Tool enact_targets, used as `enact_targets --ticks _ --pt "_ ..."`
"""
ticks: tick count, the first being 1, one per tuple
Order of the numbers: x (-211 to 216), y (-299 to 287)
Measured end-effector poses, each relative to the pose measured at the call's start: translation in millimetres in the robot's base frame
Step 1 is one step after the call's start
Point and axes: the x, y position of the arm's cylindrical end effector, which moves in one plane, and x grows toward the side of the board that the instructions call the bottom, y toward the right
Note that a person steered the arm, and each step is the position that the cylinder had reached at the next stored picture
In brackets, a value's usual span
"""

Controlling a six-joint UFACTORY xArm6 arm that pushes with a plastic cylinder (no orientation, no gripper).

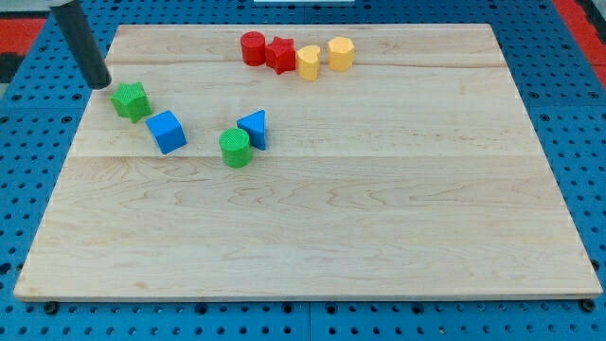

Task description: Push the green star into the blue cube

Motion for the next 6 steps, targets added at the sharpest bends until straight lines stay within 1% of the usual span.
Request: enact_targets --ticks 1,2,3,4,5,6 --pt "3.8 47.3" --pt "12.4 69.9" --pt "27.4 80.1" --pt "29.2 95.2" --pt "29.2 90.9" --pt "29.2 61.2"
